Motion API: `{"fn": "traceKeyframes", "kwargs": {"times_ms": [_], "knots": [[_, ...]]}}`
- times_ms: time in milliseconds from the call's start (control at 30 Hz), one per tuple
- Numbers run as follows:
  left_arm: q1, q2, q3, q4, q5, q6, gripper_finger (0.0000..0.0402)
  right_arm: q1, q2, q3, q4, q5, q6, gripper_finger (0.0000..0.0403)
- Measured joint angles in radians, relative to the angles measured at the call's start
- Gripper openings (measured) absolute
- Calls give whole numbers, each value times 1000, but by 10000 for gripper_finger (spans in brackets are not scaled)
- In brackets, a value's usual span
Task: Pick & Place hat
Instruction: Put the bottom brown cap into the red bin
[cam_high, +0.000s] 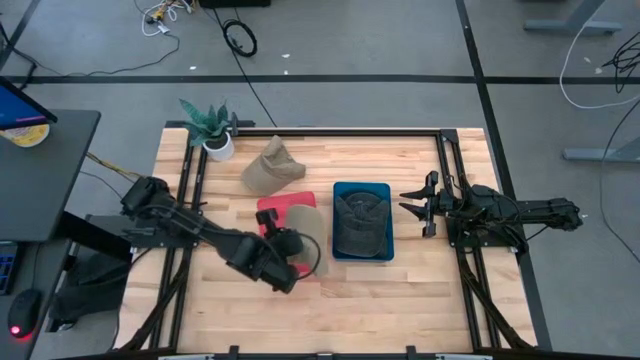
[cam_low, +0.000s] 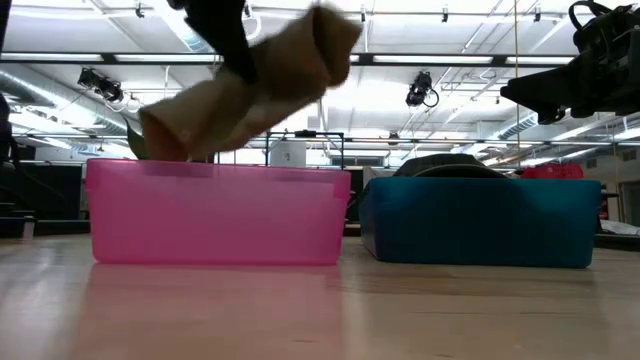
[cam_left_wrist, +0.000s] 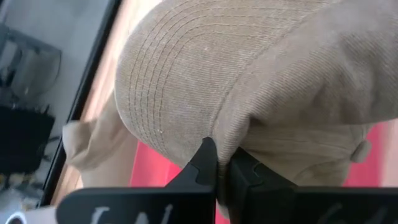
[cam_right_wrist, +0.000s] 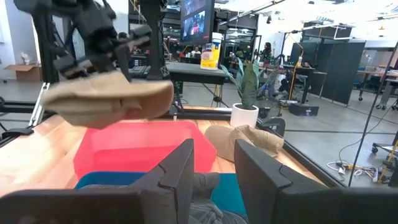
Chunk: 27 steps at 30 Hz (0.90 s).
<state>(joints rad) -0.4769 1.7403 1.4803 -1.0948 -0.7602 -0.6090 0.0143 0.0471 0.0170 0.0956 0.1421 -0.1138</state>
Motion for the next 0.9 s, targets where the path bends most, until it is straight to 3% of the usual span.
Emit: {"fn": "traceKeyframes", "kwargs": {"times_ms": [433,900], "knots": [[117,108,0,-79,208,-52,6,0,0,0,0,0,0,118],[121,183,0,-142,310,-54,21,0,0,0,0,0,0,118]]}}
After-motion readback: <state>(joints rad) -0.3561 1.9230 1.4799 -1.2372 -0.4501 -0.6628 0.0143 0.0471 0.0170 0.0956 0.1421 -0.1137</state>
